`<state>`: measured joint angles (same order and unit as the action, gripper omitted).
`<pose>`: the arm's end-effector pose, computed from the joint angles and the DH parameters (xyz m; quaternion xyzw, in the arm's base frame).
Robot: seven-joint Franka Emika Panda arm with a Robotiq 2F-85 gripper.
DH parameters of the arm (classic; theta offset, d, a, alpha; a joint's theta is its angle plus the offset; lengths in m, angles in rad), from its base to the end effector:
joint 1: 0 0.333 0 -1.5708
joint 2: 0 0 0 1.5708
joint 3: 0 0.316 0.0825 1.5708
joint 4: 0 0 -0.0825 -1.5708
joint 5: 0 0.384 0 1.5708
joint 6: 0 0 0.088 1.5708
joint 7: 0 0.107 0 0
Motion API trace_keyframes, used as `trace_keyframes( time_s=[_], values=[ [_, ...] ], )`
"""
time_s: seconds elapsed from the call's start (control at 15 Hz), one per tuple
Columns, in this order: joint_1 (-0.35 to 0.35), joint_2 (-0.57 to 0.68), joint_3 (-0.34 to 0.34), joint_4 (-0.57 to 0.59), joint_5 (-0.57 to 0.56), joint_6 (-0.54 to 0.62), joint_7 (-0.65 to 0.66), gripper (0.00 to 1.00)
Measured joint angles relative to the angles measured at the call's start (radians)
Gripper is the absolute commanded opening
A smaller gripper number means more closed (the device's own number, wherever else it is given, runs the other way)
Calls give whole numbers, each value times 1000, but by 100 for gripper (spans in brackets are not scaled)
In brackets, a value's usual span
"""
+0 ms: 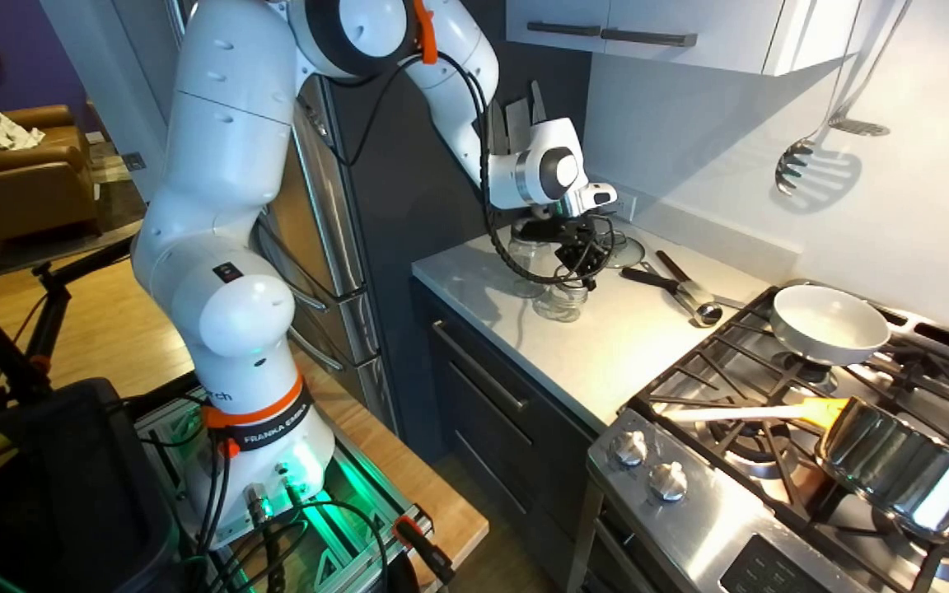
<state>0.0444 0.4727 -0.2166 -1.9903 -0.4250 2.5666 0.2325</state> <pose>0.6137 -0.0951 0.2372 0.9839 -0.0141 0.0540 0.1701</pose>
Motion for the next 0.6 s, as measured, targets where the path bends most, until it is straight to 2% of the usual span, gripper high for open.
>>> trace_keyframes(
  time_s=[0.6],
  values=[
    [2, -16, 0, -29, -49, -4, -25, 2]
  ],
)
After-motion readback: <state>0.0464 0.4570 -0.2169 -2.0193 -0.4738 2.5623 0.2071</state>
